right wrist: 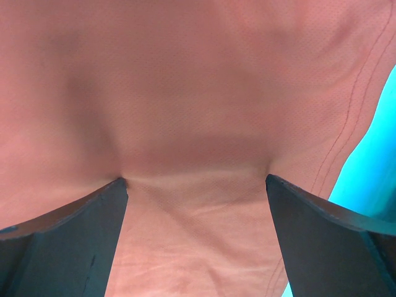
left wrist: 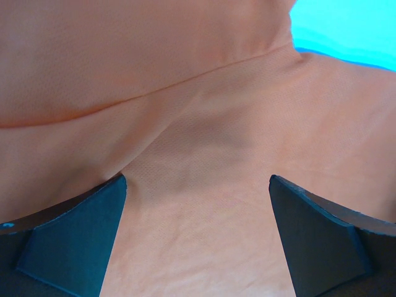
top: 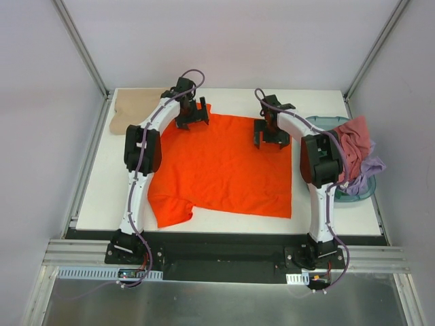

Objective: Fold and stack the t-shirts
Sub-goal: Flatten out the tshirt

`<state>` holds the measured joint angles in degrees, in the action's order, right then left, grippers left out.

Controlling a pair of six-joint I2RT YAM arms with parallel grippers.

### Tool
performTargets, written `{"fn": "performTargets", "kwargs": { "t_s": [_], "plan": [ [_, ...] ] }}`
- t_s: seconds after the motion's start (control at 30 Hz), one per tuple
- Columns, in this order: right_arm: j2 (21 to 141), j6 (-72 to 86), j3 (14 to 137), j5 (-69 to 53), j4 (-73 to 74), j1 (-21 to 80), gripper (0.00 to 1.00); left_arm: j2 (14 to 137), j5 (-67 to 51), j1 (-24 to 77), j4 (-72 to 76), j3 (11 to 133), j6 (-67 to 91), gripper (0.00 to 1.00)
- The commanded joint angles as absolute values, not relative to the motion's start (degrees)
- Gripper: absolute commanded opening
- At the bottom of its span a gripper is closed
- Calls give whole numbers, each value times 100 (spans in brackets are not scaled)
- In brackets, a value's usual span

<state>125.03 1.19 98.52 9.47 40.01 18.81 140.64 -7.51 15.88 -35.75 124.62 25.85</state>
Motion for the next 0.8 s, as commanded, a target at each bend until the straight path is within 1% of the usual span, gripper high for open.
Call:
{"fn": "performTargets", "kwargs": {
  "t_s": [0.0,0.1,0.23,0.37,0.47,0.57,0.63,0.77],
  "plan": [
    [13033,-176,10782,1063,4614,1740,96,14484,-1256,1591,-3762,13068,2355,99],
    [13192,-185,11074,1107,4737,1618,96,14572,-1371,1591,-3762,13253,2373,99],
    [13044,-377,11153,959,4816,1564,96,14423,-1669,1591,-3762,13210,2364,99],
    [12596,-606,11118,765,4816,1608,96,13915,-1775,1591,-3762,13052,2408,99],
    [11982,-633,10882,756,4825,1731,96,13309,-1837,1626,-3762,12684,2470,99],
    [11174,-589,10111,800,4589,2003,96,12501,-1776,1775,-3770,11877,2435,99],
    [10620,-458,9373,844,4325,2205,96,11877,-1435,1889,-3762,11104,2478,99],
    [9547,-71,7791,747,3684,2548,96,10516,-731,2074,-3727,9058,2794,99]
  ]
}}
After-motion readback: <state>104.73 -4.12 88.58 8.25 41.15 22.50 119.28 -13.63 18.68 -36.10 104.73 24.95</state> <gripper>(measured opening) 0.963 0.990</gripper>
